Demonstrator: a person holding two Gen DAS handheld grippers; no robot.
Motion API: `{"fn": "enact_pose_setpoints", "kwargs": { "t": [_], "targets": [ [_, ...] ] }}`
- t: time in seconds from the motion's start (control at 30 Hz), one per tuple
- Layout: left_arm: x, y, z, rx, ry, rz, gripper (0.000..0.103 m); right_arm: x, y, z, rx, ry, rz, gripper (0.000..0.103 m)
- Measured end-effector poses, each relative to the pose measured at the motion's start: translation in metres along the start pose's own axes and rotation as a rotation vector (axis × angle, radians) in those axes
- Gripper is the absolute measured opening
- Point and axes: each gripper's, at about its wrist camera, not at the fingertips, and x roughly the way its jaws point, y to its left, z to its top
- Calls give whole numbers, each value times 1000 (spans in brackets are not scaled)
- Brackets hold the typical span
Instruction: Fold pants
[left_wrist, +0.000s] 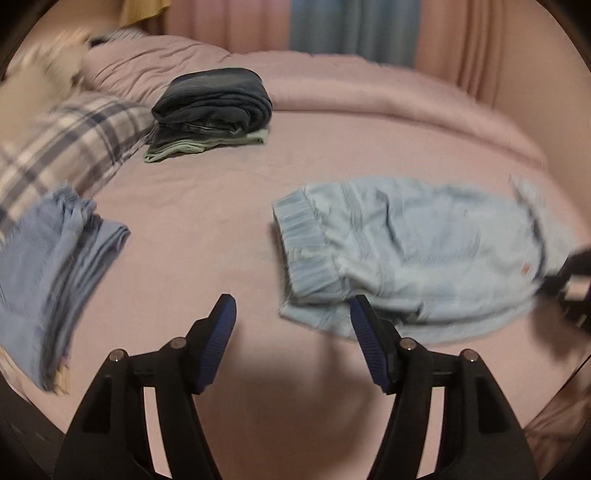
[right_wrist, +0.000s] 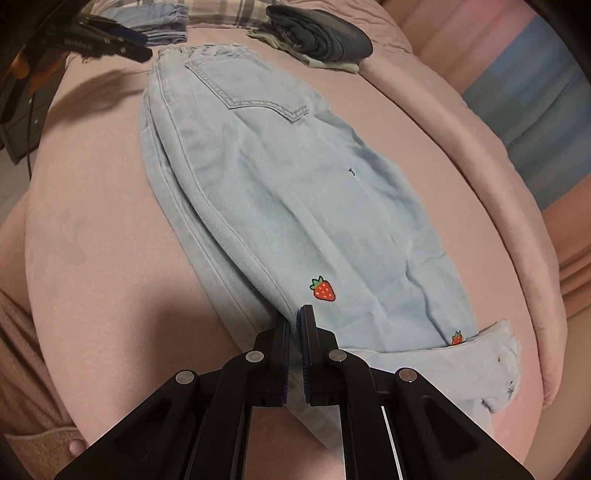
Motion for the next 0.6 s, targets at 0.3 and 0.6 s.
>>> {"fn": "enact_pose_setpoints", "kwargs": {
  "t": [0.3,0.6],
  "targets": [
    [26,-69,23,-30,14,-199,64,-5,15,-16,22,1,-12,7],
    [57,-106,-1,154,165,-65,64,-45,-81,-59,487,-126,221,30]
  ]
}}
